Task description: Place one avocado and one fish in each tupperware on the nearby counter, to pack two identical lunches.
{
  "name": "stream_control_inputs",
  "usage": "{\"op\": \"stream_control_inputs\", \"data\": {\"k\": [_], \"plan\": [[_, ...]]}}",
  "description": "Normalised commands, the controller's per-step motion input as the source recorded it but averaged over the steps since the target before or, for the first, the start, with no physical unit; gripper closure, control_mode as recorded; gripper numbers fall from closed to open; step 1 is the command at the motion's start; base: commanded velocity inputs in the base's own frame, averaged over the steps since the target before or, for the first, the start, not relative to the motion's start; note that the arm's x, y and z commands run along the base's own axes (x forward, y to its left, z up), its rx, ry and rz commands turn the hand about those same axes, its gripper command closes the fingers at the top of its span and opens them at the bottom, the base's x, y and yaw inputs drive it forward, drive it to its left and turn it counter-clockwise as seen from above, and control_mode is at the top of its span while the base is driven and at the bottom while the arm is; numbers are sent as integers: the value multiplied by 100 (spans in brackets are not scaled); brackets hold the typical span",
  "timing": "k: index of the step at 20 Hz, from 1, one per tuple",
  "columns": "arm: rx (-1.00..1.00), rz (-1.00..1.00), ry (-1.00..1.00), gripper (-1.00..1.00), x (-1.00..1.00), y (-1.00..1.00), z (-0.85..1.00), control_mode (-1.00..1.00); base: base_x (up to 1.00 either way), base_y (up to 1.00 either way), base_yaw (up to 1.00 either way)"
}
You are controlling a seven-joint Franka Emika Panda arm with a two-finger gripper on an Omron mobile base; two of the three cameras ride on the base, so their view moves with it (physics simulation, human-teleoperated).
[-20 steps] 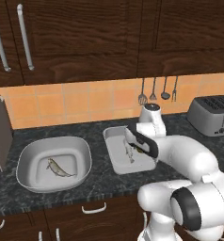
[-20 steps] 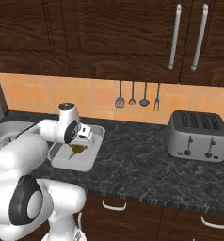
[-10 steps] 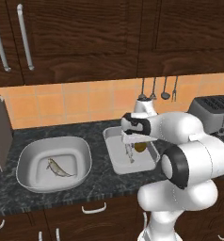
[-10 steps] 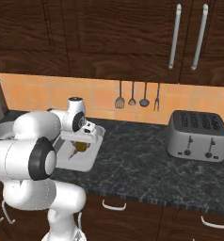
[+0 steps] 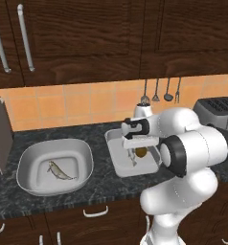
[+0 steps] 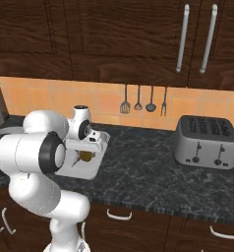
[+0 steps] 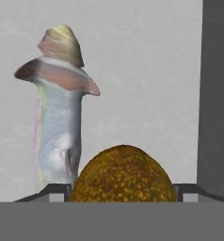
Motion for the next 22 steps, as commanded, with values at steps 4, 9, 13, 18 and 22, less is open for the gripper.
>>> {"op": "stream_control_inputs", "data": {"k": [4,9,13,18,22], "plan": [[0,0,-4,100,52,8,-1,-100,0,0,0],[0,0,-1,100,5,3,-2,-100,0,0,0],[0,0,-1,-100,-4,0,0,-100,0,0,0],[0,0,-1,-100,-16,0,4,-100,0,0,0],[0,0,-11,-100,-53,0,46,-100,0,0,0]]}}
